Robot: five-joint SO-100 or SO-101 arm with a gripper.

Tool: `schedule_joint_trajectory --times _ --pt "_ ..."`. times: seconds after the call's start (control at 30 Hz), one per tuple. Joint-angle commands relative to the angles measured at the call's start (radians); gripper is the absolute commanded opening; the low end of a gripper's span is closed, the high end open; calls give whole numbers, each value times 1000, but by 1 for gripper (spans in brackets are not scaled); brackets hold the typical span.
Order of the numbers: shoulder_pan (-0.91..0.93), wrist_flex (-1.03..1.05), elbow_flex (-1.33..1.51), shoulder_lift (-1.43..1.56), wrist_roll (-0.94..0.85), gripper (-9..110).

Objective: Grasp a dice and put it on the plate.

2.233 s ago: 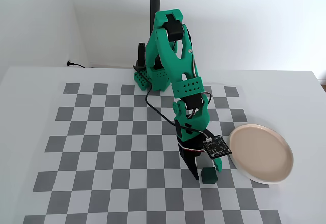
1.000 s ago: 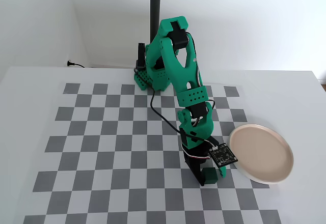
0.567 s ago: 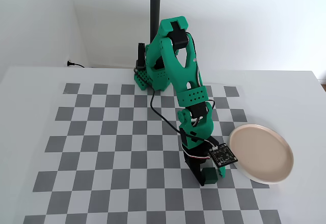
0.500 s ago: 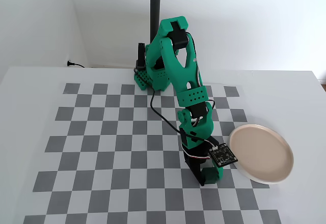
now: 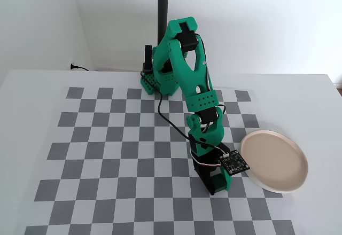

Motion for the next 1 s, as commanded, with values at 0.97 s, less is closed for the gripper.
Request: schedule_joint_trajectory --times 0.97 --pt "-57 221 -121 354 9 -4"
